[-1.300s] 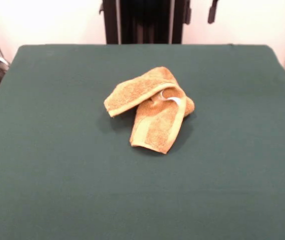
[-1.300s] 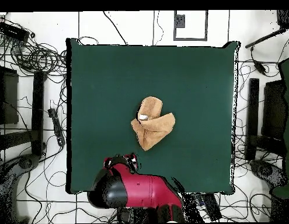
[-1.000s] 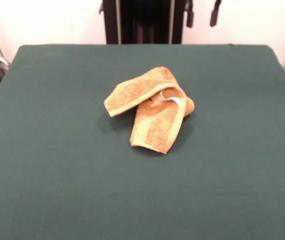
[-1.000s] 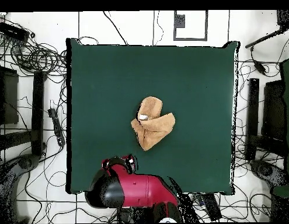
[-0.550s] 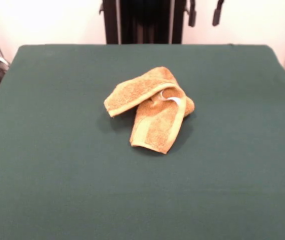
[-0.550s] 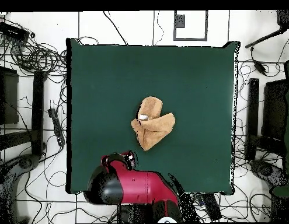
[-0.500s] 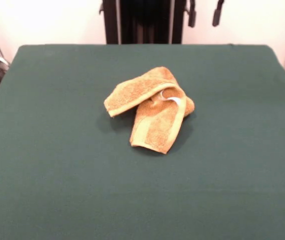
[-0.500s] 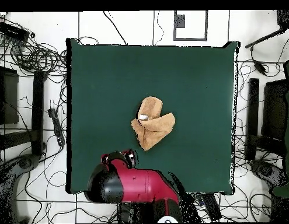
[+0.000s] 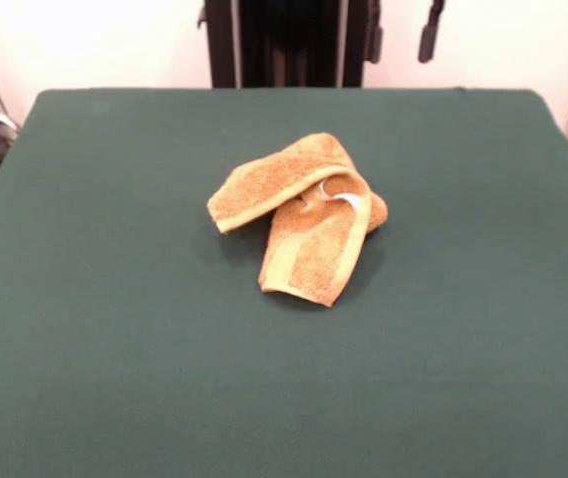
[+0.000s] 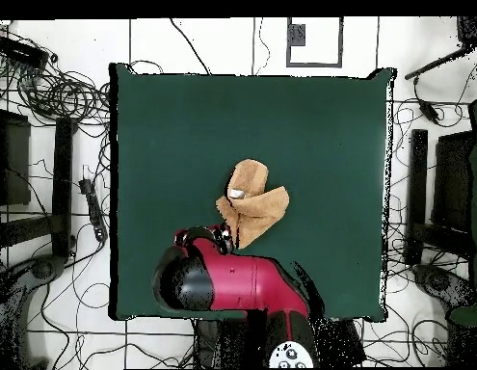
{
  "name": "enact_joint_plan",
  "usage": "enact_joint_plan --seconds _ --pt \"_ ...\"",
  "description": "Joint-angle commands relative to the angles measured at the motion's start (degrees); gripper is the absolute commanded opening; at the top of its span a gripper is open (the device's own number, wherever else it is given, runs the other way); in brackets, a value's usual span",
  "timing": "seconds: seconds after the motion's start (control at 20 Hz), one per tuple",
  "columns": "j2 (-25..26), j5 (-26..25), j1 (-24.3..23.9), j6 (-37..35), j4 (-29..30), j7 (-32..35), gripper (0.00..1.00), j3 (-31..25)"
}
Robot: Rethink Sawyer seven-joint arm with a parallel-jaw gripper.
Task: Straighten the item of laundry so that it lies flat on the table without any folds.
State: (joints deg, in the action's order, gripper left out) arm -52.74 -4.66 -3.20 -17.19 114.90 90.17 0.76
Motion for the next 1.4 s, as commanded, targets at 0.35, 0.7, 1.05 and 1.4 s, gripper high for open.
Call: enact_joint_plan --seconds 0.35,0.7,1.05,1.4 --pt "4.9 2.0 -2.9 -13.5 -11.7 7.0 1.0 -1.6" --pt "6.0 1.7 -4.4 -12.5 -13.3 9.5 1.0 0.3" --pt "8.4 3.9 -5.8 -9.8 -12.6 13.2 1.0 2.1" --pt "8.8 8.3 -4.3 -2.8 -7.1 20.9 1.0 6.9"
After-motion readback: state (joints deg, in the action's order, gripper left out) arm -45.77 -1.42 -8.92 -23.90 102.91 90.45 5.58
